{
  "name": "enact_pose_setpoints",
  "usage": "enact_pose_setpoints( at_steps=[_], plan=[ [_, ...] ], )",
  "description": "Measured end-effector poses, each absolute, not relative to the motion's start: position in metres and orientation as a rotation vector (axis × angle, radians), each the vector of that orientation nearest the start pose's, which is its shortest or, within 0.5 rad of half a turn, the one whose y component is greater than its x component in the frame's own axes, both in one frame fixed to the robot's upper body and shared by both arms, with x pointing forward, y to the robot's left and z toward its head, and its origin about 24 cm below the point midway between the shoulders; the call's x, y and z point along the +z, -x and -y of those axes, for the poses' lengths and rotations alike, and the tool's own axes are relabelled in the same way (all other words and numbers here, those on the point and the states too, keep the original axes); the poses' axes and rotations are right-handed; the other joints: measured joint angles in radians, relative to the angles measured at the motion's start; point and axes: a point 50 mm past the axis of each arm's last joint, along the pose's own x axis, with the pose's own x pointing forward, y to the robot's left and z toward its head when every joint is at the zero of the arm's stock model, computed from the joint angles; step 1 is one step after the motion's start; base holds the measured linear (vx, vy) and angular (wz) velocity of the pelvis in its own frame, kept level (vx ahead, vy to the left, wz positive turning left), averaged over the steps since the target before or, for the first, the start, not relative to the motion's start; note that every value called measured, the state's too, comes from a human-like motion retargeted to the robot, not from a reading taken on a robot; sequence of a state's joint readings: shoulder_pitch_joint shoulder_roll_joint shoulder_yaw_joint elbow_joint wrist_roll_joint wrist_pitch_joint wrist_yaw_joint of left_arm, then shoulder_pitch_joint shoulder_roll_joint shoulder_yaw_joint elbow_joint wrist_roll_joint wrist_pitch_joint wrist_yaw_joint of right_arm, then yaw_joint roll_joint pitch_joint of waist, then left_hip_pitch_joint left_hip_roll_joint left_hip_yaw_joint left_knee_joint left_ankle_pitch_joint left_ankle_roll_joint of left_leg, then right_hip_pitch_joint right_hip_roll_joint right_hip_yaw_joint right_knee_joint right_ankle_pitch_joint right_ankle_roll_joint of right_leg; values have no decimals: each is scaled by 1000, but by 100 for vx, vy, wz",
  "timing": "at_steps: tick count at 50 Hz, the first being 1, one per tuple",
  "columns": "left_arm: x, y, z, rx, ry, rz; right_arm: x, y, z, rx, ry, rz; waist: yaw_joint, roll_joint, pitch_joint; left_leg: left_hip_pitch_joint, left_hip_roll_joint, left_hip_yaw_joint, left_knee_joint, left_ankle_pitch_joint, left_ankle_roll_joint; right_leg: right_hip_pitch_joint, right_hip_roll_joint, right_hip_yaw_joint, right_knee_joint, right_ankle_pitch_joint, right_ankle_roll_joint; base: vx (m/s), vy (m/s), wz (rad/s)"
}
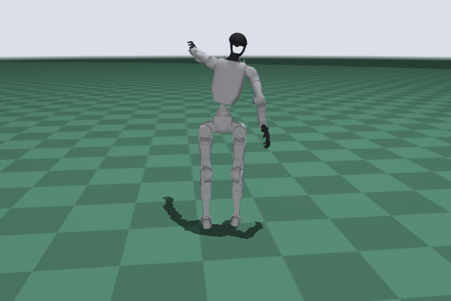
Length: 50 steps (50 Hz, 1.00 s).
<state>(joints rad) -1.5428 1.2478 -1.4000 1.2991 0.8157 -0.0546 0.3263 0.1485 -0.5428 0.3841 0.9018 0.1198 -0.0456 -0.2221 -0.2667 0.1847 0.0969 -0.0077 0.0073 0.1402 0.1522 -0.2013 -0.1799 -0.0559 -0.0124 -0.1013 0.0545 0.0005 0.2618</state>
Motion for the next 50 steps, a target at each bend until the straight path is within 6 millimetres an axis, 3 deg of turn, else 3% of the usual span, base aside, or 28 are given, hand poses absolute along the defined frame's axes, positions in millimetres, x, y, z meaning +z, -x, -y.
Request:
enact_pose_setpoints(
  at_steps=[5, 9, 13, 24, 27, 31, 33, 36, 41, 46, 50],
  plan=[
    [344, -302, -420, 625, -2498, -345, -132, -68, 292, -83, 644, -1099, 60, -33, -1, 8, -4, -34, -14, 6, 4, 17, -4, -35, -4, -9, 0, 5, 0, 39],
    [346, -297, -424, 647, -2487, -345, -137, -60, 285, -36, 658, -1116, 119, -55, -5, 7, 8, -48, -10, 0, -3, 10, 5, -59, 24, -26, 0, 5, -4, 23],
    [346, -293, -428, 676, -2479, -335, -135, -68, 285, -33, 673, -1088, 128, -71, -5, 17, -12, -88, -27, 9, 5, 42, -15, -91, -4, -30, 0, 7, 5, 54],
    [339, -291, -431, 662, -2507, -347, -116, -115, 284, -102, 631, -898, 177, -107, -44, 26, -9, -102, 2, -12, 5, 61, -16, -113, 26, -75, 0, 9, -3, 10],
    [335, -297, -427, 688, -2383, -281, -114, -122, 278, -105, 603, -861, 191, -123, -56, 28, -13, -91, 30, -20, 10, 93, -18, -103, -4, -79, 0, 13, -3, -9],
    [317, -305, -420, 750, -2022, -129, -116, -121, 266, -109, 570, -851, 247, -151, -66, 19, -7, -49, 138, -33, 23, 119, -20, -60, 12, -102, 0, 15, -8, -51],
    [296, -308, -416, 767, -1799, -38, -119, -117, 261, -114, 569, -865, 276, -167, -66, -9, -14, -35, 243, -19, 41, 143, -36, -33, 10, -111, 0, 17, -5, -59],
    [247, -310, -406, 730, -1474, 46, -123, -109, 255, -125, 578, -894, 325, -185, -62, -100, -20, -23, 471, 29, 56, 159, -60, 8, 41, -133, 0, 17, -3, -60],
    [122, -287, -372, 582, -890, -16, -129, -99, 251, -165, 604, -939, 388, -186, -24, -257, -23, -15, 758, 31, 55, 210, -82, 59, 62, -150, 0, 18, -1, -59],
    [-25, -217, -320, 415, -487, -413, -134, -90, 247, -180, 591, -973, 419, -197, 7, -356, 0, 54, 714, -16, 84, 251, -111, 96, 71, -177, 0, 22, 4, -40],
    [-110, -146, -277, 328, -371, -787, -136, -85, 244, -157, 575, -985, 461, -204, 33, -385, 25, 89, 494, 19, 69, 260, -120, 131, 118, -212, 0, 27, 8, -52]
  ],
)
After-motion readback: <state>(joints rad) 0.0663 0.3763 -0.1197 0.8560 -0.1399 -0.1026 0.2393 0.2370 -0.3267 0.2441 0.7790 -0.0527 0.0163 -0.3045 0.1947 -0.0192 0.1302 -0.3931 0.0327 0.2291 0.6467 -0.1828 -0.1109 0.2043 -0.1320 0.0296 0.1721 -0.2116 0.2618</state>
